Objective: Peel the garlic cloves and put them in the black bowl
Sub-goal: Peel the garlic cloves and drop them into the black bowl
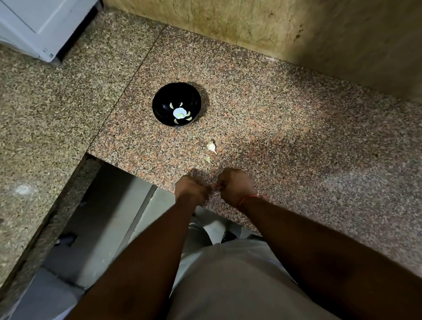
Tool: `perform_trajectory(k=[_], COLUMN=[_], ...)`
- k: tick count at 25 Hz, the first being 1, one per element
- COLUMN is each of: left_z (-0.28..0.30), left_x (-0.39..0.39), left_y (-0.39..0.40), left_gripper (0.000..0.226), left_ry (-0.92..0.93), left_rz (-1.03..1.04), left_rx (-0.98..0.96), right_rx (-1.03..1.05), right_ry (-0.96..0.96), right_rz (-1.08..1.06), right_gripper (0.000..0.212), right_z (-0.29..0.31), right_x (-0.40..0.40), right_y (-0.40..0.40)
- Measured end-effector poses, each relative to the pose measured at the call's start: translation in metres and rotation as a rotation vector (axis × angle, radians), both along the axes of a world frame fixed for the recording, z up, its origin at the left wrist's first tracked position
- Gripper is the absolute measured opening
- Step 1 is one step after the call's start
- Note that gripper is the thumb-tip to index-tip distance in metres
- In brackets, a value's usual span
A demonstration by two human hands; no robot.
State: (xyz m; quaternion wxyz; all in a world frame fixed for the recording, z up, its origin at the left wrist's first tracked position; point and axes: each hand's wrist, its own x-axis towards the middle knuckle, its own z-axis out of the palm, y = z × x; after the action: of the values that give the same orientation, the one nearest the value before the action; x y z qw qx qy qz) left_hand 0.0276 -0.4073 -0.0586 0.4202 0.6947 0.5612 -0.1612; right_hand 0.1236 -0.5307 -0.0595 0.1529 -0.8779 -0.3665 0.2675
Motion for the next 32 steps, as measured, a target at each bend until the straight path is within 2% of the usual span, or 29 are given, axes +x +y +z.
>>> perform_trajectory(k=[6,11,14,17,23,28,32], left_z=[-0.008,-0.008,-0.009,-0.004,-0.012,-0.014,-0.007], left_x=[0.003,0.005,0.000,-0.006,-0.002,-0.002,0.000], left_y=[0.004,0.004,0.002,-0.004,-0.012,-0.019,-0.020], left_gripper=[0.030,0.034,0.025,0.003,0.024,0.019,0.036], left_ry=[0.043,0.003,-0.065,-0.251,-0.285,-0.331,-0.353], left_rz=[-0.029,-0.006,-0.009,0.036,-0.122,-0.292,-0.444], left_rx=[-0.037,-0.035,-0.037,-0.080,0.028,0.143,0.226], right_rx=[-0.004,-0.007,0.062,0.126,0.215,0.248,0.274], right_ry=[0.016,0.063,0.145,0.181,0.244,0.283,0.376], right_rz=[-0.023,-0.042,-0.040,-0.060,-0.148,-0.199,-0.294], right_gripper=[0.014,0.014,0.013,0.015,0.019,0.020,0.020], right_z=[-0.004,-0.007,-0.007,-0.014,-0.015,-0.013,-0.016], right_x=[0.003,0.005,0.012,0.016,0.020,0.020,0.021], right_y=[0.003,0.005,0.003,-0.002,-0.007,-0.011,-0.013])
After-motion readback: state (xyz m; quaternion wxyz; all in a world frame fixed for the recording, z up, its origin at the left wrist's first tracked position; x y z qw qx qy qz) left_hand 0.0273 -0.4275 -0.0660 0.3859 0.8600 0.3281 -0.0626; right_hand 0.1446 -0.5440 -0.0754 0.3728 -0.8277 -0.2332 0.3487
